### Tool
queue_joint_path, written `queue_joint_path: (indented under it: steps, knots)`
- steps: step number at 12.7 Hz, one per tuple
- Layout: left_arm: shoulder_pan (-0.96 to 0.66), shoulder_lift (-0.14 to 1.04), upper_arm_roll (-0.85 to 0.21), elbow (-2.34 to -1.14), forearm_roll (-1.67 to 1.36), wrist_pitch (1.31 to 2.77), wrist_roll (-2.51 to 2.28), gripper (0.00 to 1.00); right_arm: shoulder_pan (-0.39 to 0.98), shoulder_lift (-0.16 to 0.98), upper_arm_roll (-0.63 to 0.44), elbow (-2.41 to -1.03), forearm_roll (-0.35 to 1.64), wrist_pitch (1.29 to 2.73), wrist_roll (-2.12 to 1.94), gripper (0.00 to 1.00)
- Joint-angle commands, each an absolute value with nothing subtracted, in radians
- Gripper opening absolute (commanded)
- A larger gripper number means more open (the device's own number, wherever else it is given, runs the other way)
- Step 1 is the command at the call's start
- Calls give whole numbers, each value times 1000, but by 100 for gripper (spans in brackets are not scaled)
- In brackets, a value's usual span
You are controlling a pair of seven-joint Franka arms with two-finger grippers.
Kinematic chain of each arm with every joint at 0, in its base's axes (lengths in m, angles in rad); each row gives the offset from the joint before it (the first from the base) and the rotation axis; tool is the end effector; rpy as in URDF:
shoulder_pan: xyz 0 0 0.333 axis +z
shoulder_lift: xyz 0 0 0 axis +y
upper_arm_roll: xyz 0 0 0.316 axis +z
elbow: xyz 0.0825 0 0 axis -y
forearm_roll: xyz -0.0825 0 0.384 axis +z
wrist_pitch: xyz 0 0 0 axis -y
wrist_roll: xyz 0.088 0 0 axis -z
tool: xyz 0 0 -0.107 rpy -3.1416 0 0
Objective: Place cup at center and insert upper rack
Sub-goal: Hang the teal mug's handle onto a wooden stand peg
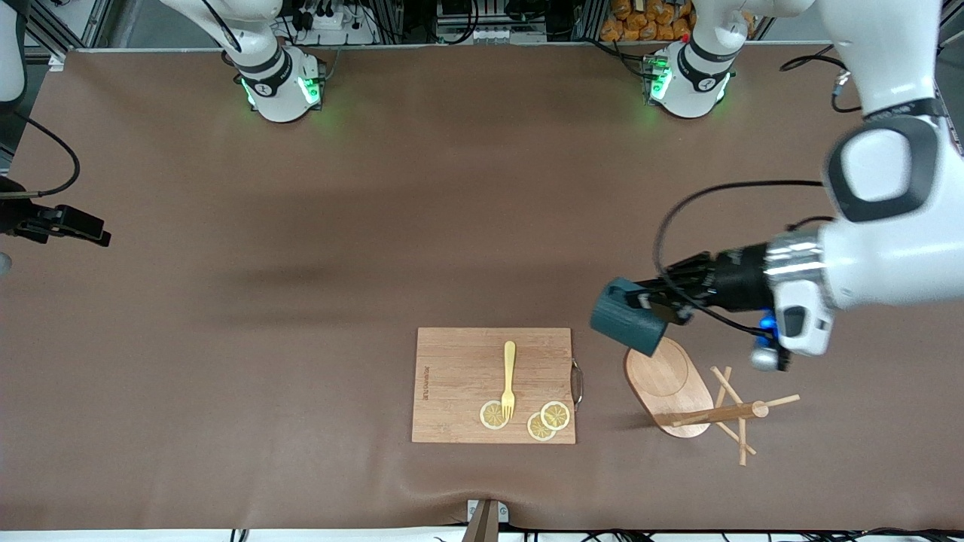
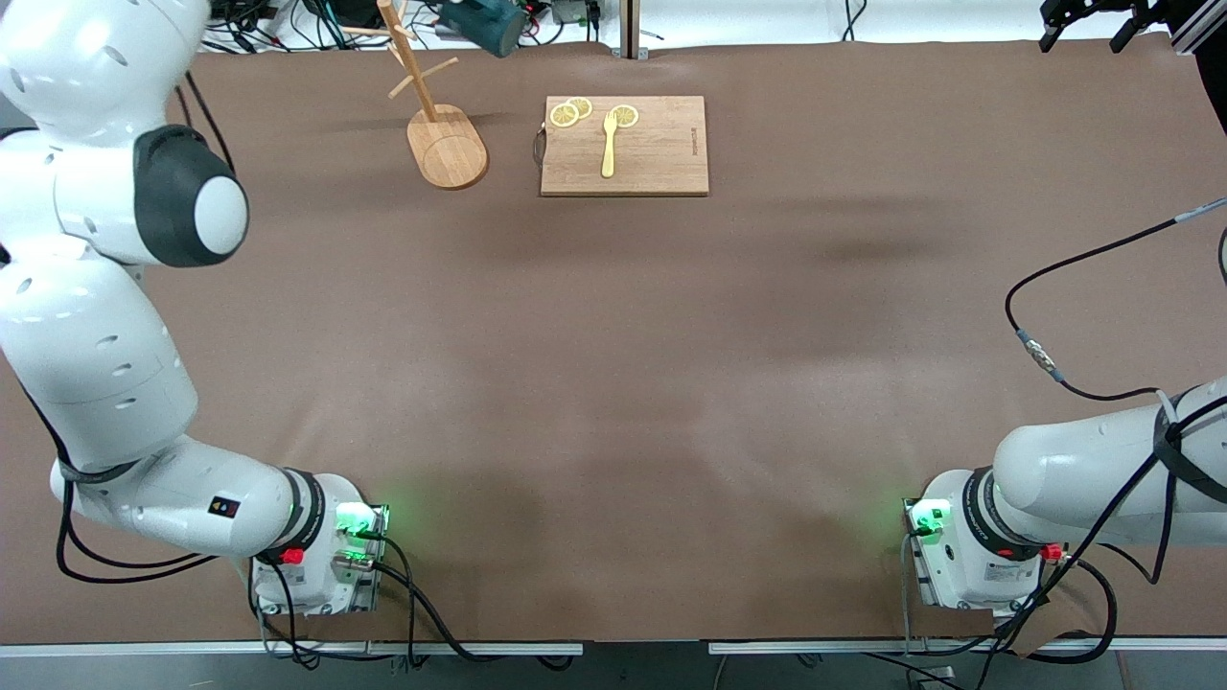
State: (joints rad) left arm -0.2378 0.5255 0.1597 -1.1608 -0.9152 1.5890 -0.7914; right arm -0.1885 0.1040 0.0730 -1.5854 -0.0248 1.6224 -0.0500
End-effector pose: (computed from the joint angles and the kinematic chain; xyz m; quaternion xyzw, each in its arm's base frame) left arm 0.6884 -0.1683 0.5251 0.8488 0.3378 -0.2105 0.3481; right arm 0.5821 -0.0721 0.5627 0.9989 -0.0317 -0.0339 0.0058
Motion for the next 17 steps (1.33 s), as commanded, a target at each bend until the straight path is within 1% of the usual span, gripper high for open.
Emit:
queue_joint_path:
  steps: [1, 6, 11, 14, 17]
  knots:
    - [-186, 583, 149, -1154, -1041, 1525, -764, 0, -202, 91, 86, -1588, -25, 1614, -48, 100]
    - [-92, 658, 158, -1151, -1207, 1427, -715, 0, -201, 92, 86, -1588, -25, 1614, -48, 100]
    - [-34, 687, 169, -1150, -1183, 1376, -470, 0, -192, 94, 86, -1589, -25, 1621, -48, 100]
    - [-23, 699, 173, -1150, -1132, 1376, -314, 0, -192, 92, 86, -1589, -25, 1612, -48, 100]
    - [-23, 721, 206, -1152, -1127, 1381, -160, 0, -192, 94, 84, -1591, -26, 1612, -48, 100]
